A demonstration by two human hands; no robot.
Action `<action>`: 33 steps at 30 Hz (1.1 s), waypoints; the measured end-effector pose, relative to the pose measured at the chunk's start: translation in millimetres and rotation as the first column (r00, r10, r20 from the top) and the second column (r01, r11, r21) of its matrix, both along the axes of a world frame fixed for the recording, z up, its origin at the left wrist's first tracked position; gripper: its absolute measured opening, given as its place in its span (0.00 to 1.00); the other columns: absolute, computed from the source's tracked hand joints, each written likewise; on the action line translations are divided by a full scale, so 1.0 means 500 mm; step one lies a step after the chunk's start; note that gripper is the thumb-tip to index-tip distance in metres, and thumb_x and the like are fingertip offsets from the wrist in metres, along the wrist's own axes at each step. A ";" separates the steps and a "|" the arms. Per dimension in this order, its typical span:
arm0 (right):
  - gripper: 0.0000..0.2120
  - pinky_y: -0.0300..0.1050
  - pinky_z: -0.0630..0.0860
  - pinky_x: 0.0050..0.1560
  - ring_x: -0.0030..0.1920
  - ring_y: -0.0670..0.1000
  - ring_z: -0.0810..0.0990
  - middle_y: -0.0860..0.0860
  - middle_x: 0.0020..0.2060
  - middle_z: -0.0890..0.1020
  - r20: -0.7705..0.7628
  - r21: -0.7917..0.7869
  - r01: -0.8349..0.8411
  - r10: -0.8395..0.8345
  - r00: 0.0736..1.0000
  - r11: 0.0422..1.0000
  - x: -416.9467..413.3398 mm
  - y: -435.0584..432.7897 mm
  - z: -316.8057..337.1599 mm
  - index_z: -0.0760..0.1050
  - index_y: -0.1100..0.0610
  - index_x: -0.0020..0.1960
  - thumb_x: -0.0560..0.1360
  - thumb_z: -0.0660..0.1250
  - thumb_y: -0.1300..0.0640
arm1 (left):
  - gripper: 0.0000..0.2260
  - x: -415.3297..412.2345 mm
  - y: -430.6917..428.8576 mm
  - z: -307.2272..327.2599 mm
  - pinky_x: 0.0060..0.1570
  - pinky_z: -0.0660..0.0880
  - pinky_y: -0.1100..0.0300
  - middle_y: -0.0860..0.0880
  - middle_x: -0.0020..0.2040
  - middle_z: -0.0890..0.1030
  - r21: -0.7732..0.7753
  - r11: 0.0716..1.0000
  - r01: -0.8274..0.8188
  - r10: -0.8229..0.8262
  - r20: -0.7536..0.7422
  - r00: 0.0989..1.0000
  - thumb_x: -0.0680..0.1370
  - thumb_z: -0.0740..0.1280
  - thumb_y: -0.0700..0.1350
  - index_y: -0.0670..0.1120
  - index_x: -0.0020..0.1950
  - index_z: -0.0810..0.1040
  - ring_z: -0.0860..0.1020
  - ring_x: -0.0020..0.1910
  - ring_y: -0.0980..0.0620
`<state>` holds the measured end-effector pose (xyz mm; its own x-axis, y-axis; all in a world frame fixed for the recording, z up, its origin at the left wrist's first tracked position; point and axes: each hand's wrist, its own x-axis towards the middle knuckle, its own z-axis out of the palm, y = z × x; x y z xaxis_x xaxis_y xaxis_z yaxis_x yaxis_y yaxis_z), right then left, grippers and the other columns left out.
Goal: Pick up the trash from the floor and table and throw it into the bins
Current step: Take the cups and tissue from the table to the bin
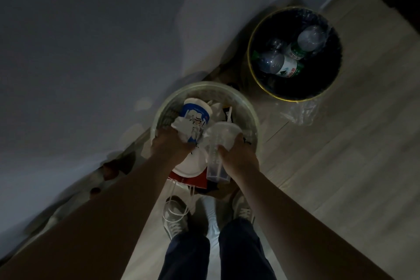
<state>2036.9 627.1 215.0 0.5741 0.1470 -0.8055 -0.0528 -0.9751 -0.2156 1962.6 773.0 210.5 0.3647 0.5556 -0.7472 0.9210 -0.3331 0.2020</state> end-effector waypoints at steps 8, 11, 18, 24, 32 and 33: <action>0.28 0.48 0.78 0.50 0.53 0.55 0.78 0.57 0.57 0.76 0.055 0.025 0.011 -0.012 0.998 1.000 0.010 -0.040 0.098 0.64 0.58 0.68 0.77 0.62 0.40 | 0.51 0.024 0.049 0.106 0.61 0.73 0.45 0.43 0.66 0.66 -0.075 0.997 0.032 -0.034 -0.018 0.999 0.61 0.77 0.63 0.51 0.75 0.53 0.70 0.64 0.41; 0.23 0.46 0.78 0.47 0.47 0.53 0.79 0.55 0.52 0.78 0.060 0.006 -0.091 0.090 0.994 0.996 0.012 -0.047 0.150 0.68 0.57 0.61 0.76 0.61 0.40 | 0.53 0.030 0.063 0.162 0.59 0.75 0.49 0.46 0.66 0.69 -0.102 0.989 0.106 -0.111 -0.044 0.993 0.54 0.71 0.75 0.50 0.72 0.62 0.73 0.62 0.44; 0.18 0.44 0.74 0.47 0.50 0.51 0.77 0.53 0.53 0.77 0.076 -0.031 -0.175 0.176 0.981 0.984 0.011 -0.048 0.316 0.69 0.56 0.61 0.77 0.63 0.46 | 0.29 0.012 0.070 0.327 0.47 0.70 0.60 0.45 0.60 0.75 -0.036 0.958 0.284 -0.285 -0.012 0.958 0.71 0.72 0.58 0.44 0.65 0.70 0.75 0.51 0.50; 0.21 0.43 0.72 0.52 0.58 0.52 0.75 0.52 0.59 0.76 0.121 -0.007 -0.296 0.294 0.948 0.955 -0.005 -0.050 0.533 0.68 0.54 0.66 0.76 0.65 0.48 | 0.23 -0.033 0.052 0.544 0.56 0.69 0.60 0.47 0.64 0.74 -0.036 0.900 0.434 -0.434 0.018 0.901 0.74 0.69 0.55 0.46 0.65 0.70 0.73 0.62 0.50; 0.18 0.42 0.69 0.48 0.60 0.55 0.76 0.54 0.57 0.77 0.329 0.105 -0.528 0.471 0.818 0.843 0.004 -0.028 0.942 0.72 0.56 0.60 0.74 0.66 0.48 | 0.23 -0.071 0.047 0.962 0.54 0.67 0.64 0.50 0.60 0.75 0.029 0.891 0.454 -0.450 0.193 0.872 0.72 0.72 0.54 0.47 0.64 0.73 0.73 0.56 0.54; 0.15 0.42 0.67 0.45 0.56 0.55 0.77 0.54 0.53 0.78 0.374 0.116 -0.559 0.485 0.790 0.821 0.017 -0.026 1.002 0.73 0.56 0.56 0.74 0.66 0.49 | 0.23 -0.071 0.046 1.021 0.53 0.66 0.66 0.51 0.59 0.75 0.074 0.888 0.455 -0.459 0.228 0.859 0.73 0.72 0.54 0.47 0.65 0.72 0.72 0.56 0.54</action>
